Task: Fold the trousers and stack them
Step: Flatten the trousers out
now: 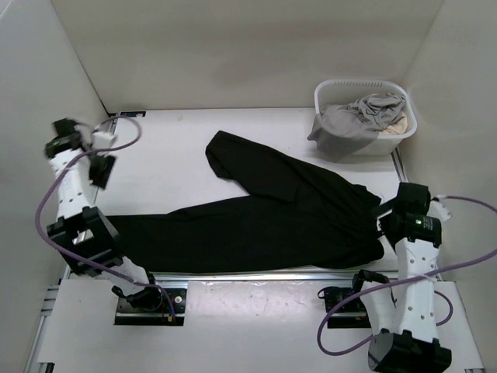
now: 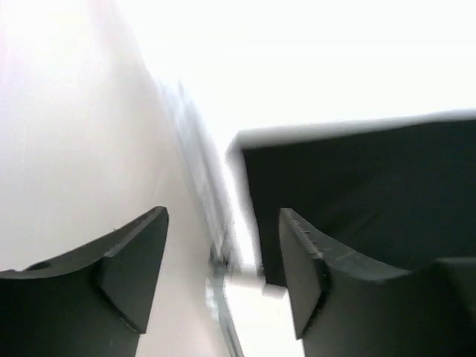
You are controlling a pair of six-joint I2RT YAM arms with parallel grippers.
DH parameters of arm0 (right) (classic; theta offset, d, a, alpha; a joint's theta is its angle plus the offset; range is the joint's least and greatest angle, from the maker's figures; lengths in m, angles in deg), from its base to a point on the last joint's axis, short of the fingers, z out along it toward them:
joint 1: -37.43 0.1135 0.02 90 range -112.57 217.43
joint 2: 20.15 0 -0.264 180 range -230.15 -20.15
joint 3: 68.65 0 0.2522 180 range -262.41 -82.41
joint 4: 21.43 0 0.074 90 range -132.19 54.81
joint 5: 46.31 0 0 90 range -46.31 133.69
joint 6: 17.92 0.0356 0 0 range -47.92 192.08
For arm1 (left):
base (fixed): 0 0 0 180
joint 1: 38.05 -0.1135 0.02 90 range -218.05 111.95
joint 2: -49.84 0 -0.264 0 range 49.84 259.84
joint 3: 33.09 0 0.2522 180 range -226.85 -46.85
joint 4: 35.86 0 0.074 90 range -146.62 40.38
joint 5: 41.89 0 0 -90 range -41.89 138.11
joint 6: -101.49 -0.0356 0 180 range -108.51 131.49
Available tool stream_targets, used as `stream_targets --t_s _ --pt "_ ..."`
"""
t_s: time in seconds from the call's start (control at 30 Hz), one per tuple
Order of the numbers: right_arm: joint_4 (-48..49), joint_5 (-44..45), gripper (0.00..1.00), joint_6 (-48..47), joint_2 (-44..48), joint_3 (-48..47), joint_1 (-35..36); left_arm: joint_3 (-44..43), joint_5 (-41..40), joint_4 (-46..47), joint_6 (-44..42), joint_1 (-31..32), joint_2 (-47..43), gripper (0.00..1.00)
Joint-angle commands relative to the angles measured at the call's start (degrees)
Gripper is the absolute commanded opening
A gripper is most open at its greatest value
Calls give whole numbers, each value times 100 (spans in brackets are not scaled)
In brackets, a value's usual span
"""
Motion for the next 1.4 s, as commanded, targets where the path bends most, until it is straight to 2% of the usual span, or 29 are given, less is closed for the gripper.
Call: stream_targets --t_s 0.0,0.03,0.1,0.17,0.2,0.23,0.27,0.33,0.4,0.57,0.7,0.83,0.9,0.93,1.0,1.07,1.13,1.17,1.2,1.23,1.3,1.37 --pt "653 431 93 -376 -156 -803 -30 -415 881 -330 426 1348 543 73" --pt "785 431 95 -717 -289 -1022 -30 -608 1038 -330 635 1891 762 81" --pt "1286 19 98 -1184 -894 -1181 -82 -1380 1362 -330 882 2386 1579 87" --pt "1760 -375 98 -1422 -1752 -1297 -83 -2364 1601 -383 1024 2941 2525 87" --pt "1901 -717 98 -1528 -2045 -1367 -83 -2716 1785 -383 1268 3064 2844 87" --pt "2033 -842 98 -1529 -2588 -1437 -83 -3459 1856 -383 1418 3239 3152 85" --pt "2347 -1009 98 -1599 -2828 -1560 -83 -3805 1953 -383 1542 3293 3729 85" --pt "2499 -1212 99 -1599 -3468 -1622 -144 -4447 2199 -296 1797 3460 4155 85" --pt "2561 -1274 99 -1599 -3935 -1710 -197 -4521 2339 -41 1850 3610 4455 85" --pt "2825 -1406 99 -1538 -4561 -1578 -197 -3678 2340 829 2034 4206 4342 91" --pt "2772 -1073 99 -1406 -4913 -1578 -197 -3739 2560 883 2359 4393 4683 98" --pt "2720 -879 99 -1274 -5177 -1578 -197 -3739 2421 936 2606 4445 5044 98" --pt "2772 -808 99 -1221 -5361 -1578 -197 -3686 2271 936 2606 4498 5211 78" --pt "2772 -808 99 -1221 -5431 -1578 -249 -3686 2218 936 2606 4498 5212 61" --pt "2772 -878 99 -1169 -5633 -1631 -250 -3686 1911 936 2667 4498 5265 14" --pt "2834 -879 97 -1169 -5783 -1631 -250 -3625 1717 936 2494 4498 5081 14" --pt "2974 -958 81 -1169 -5888 -1631 -250 -3528 1428 936 2308 4498 4695 14" --pt "2975 -1019 68 -1169 -5993 -1631 -250 -3441 982 936 2073 4498 4545 14" --pt "2975 -1019 48 -1117 -5994 -1631 -250 -3362 743 997 1940 4550 4396 14" --pt "2975 -1019 16 -1046 -6073 -1631 -302 -3361 514 997 1808 4551 4073 14" --pt "3027 -1080 2 -1046 -6135 -1570 -302 -3134 -73 1058 1283 4612 3746 14" --pt "3080 -1081 0 -1046 -6135 -1509 -302 -2870 -505 1128 921 4682 3227 14"
